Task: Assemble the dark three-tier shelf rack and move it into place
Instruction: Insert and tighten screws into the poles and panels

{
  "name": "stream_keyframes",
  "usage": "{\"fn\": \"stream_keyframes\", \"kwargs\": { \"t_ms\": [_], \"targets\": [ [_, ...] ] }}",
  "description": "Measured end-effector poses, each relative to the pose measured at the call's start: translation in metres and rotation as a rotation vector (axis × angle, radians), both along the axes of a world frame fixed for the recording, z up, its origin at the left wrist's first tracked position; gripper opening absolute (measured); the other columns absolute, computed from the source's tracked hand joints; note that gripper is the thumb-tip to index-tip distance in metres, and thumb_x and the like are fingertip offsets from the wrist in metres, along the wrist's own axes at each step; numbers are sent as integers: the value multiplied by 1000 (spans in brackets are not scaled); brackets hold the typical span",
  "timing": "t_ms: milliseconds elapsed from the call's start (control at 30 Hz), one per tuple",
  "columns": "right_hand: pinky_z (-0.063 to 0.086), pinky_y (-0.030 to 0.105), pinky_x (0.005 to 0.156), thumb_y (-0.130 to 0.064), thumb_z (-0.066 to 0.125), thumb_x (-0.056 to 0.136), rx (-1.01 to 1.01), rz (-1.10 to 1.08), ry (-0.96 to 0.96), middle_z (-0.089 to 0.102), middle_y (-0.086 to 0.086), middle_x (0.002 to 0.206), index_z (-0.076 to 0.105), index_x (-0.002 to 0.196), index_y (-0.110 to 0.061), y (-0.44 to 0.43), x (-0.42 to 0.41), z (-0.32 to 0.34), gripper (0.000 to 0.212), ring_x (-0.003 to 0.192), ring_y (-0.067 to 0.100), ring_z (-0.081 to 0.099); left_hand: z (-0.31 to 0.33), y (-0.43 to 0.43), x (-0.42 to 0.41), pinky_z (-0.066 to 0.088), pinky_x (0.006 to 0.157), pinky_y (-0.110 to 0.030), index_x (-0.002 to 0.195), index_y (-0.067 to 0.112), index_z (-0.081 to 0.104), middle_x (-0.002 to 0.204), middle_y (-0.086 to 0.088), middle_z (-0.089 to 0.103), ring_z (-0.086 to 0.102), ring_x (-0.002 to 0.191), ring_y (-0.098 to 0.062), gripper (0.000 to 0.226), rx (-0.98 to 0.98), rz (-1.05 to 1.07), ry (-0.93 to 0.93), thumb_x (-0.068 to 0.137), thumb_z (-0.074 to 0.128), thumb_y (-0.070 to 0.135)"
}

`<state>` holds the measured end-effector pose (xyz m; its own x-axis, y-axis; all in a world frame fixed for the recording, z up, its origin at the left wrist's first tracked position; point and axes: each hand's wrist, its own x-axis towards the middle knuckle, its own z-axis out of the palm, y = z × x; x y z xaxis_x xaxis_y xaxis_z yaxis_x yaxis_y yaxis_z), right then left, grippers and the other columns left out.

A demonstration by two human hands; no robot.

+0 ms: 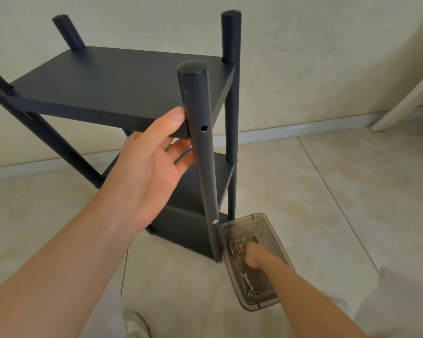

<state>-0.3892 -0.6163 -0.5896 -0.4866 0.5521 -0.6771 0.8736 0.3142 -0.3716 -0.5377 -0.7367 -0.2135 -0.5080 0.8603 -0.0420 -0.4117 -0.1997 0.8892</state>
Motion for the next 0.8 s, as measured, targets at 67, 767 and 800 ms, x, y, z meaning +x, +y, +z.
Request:
{"fn": "stream_keyframes", "kwargs": {
  "t_ms": [67,767,800],
  "targets": [
    [43,39,107,-7,48,98,27,55,42,52,9,141,42,146,-21,-1,-9,-2,50,123,27,54,-1,-1,1,60,82,-32,89,24,83,104,0,77,70,112,-26,19,-4,-39,20,88,64,25],
    [55,34,89,-5,61,91,216,53,1,59,6,125,53,127,-17,-18,-16,-27,39,106,22,62,-6,-4,-1,56,91,-31,98,22,81,114,4,74,67,118,-23,29,72,-129,20,102,52,21],
    [55,32,87,-5,60,92,209,56,-28,63,6,120,58,122,-16,-18,-14,-28,32,102,21,64,-6,-4,-1,56,91,-31,99,21,81,116,4,74,67,118,-23,29,74,-132,12,102,52,21]
  ]
}}
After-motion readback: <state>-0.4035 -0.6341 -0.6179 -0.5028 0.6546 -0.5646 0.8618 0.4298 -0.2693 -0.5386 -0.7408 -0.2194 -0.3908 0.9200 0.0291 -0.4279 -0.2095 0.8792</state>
